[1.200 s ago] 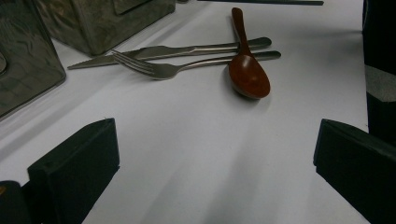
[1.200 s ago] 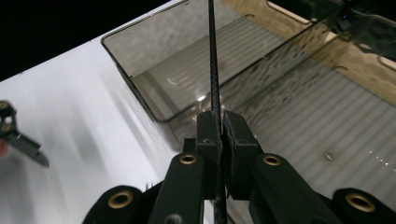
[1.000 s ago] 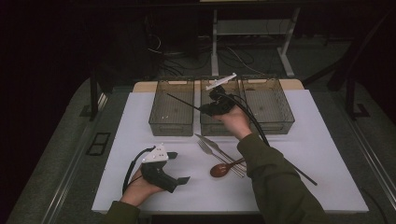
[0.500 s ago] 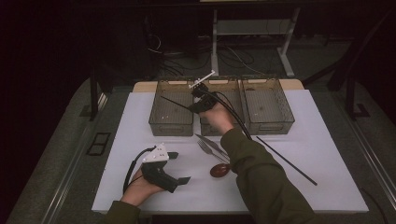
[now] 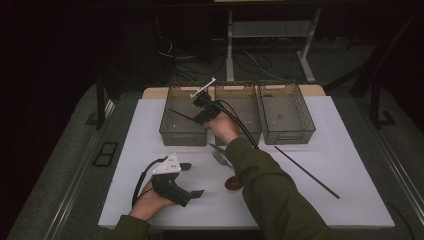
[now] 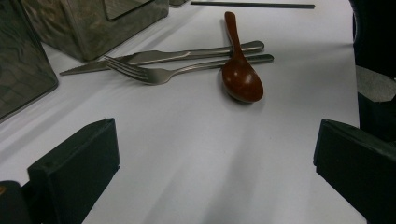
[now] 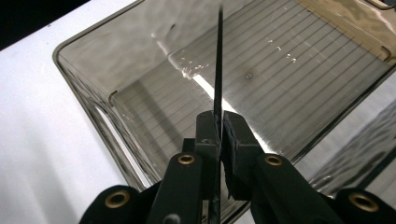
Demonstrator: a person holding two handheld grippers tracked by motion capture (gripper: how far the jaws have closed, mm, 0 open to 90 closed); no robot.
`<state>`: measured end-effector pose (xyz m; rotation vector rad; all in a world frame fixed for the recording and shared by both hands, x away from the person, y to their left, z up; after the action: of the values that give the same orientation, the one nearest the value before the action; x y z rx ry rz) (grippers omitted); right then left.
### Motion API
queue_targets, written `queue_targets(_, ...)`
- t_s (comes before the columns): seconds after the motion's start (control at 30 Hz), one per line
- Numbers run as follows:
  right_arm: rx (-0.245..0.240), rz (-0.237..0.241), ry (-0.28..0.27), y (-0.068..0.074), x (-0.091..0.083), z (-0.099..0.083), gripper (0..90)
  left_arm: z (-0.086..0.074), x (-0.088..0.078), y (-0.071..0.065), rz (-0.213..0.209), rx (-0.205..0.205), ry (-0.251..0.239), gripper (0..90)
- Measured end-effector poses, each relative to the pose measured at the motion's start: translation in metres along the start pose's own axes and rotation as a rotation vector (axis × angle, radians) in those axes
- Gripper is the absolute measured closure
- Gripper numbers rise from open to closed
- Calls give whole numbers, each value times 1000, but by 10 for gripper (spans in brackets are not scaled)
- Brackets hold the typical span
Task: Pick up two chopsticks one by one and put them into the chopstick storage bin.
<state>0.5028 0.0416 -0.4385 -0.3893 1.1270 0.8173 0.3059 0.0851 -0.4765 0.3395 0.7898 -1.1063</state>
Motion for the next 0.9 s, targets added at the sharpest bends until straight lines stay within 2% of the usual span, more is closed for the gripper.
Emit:
queue_targets(0.23, -8, 20, -30, 1, -8, 0, 788, 0, 0, 0, -2, -6, 0, 0)
queue_targets(0.5, -23, 70, -82, 2, -22, -6, 644, 0, 0, 0, -1, -6, -2, 0)
queue_targets(0.63, -39, 91, -116, 0, -33, -13, 560, -1, 0, 1, 2, -8, -3, 0)
queue_targets(0.9, -78, 110, -190, -7, -62, -30, 475, -3, -1, 3, 7, -17, 6, 0)
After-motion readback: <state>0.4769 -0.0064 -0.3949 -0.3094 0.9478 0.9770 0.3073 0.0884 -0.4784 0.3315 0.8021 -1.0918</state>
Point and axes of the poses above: each handheld gripper's, and its own axes: x roughly forward along the jaws, z roughly out of its top, y roughly to its left, the point moved 9 cm from there along x, roughly forward along the jaws, and after that the axes turned 14 degrees about y, right-handed, at the moved point
